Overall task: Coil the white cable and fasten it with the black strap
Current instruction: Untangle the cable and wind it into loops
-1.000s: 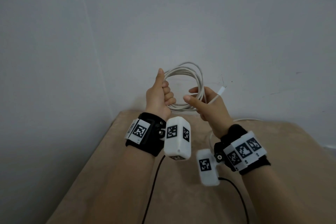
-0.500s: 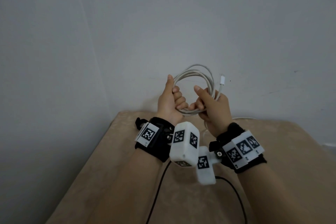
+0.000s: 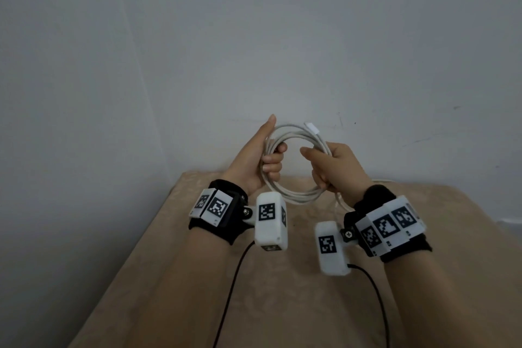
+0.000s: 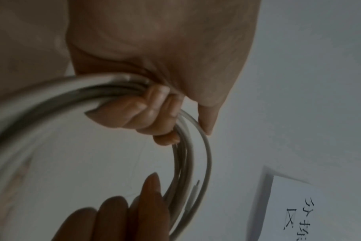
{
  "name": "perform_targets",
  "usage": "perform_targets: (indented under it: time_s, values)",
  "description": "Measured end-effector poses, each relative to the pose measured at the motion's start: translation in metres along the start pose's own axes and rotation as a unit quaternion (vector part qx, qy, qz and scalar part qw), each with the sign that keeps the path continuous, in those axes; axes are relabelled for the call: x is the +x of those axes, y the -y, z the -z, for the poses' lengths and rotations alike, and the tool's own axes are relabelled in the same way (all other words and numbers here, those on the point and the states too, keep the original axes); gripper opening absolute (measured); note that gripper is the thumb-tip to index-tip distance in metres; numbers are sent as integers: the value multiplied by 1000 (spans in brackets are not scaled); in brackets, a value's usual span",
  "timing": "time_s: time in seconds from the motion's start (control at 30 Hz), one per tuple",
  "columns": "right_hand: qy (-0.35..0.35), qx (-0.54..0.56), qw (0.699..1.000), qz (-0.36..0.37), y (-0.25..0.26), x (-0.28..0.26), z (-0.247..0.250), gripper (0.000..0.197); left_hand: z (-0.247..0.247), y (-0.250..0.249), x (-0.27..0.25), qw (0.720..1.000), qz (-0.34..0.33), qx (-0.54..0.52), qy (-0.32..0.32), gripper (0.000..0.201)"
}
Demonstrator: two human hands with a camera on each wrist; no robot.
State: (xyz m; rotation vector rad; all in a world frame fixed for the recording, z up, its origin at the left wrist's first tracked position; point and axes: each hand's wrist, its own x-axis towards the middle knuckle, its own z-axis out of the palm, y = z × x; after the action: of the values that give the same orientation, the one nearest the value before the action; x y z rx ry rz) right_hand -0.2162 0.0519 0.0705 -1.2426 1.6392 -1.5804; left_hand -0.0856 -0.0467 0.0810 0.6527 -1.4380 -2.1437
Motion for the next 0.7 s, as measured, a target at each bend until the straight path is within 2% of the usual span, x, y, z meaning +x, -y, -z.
perform_targets:
  time_s: [0.13, 0.3, 0.4, 0.6, 0.7]
  values:
    - [44, -61, 997, -9, 0, -1, -2, 42, -1, -3, -4, 993, -18, 115, 7, 65]
    - [77, -95, 992, -18, -2, -1, -2, 29, -5, -7, -12, 979, -11, 202, 19, 69]
    - [75, -116, 990, -19, -2, -1, -2, 37, -10, -7, -14, 970, -27, 241, -12, 64]
    - [21, -123, 992, -4, 0, 0, -4, 40, -12, -1, -10, 964, -91, 238, -70, 55]
    - [20, -100, 995, 19, 4, -2, -1, 38, -12, -1, -9, 971, -99, 207, -65, 58]
